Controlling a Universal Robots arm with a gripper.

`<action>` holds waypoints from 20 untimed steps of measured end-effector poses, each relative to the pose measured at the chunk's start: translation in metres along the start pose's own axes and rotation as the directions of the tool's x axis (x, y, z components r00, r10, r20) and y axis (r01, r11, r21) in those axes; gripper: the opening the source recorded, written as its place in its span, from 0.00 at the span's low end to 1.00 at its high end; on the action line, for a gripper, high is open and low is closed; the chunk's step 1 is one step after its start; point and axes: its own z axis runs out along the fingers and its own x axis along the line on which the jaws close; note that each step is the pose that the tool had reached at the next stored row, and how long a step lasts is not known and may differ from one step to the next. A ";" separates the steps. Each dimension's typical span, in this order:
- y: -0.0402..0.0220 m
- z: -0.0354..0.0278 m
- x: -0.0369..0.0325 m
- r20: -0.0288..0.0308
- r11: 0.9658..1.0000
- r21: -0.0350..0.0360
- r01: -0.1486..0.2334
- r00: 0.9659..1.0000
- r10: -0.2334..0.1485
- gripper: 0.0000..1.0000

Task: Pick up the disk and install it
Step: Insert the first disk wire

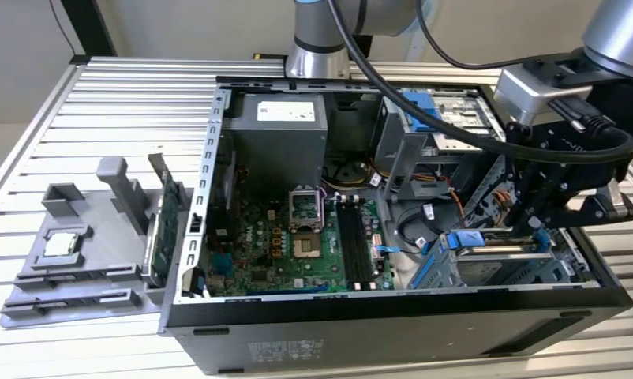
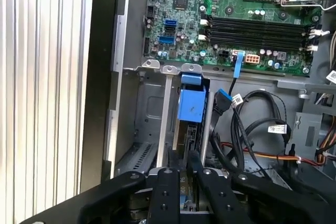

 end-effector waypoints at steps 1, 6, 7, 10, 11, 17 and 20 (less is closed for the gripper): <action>0.0014 0.0004 -0.0003 -0.001 1.000 0.007 -0.001 1.000 0.001 0.00; 0.0084 0.0017 -0.0014 -0.002 0.999 0.049 -0.007 1.000 0.007 0.00; 0.0096 0.0018 -0.0015 -0.002 0.999 0.053 -0.010 1.000 0.010 0.00; 0.0116 0.0025 -0.0020 -0.003 0.998 0.062 -0.021 1.000 0.022 0.00; 0.0118 0.0028 -0.0022 -0.003 0.998 0.065 -0.026 1.000 0.026 0.00; 0.0131 0.0034 -0.0031 0.001 0.995 0.082 -0.063 0.998 0.063 0.00; 0.0145 0.0040 -0.0036 0.003 0.992 0.096 -0.077 0.997 0.077 0.00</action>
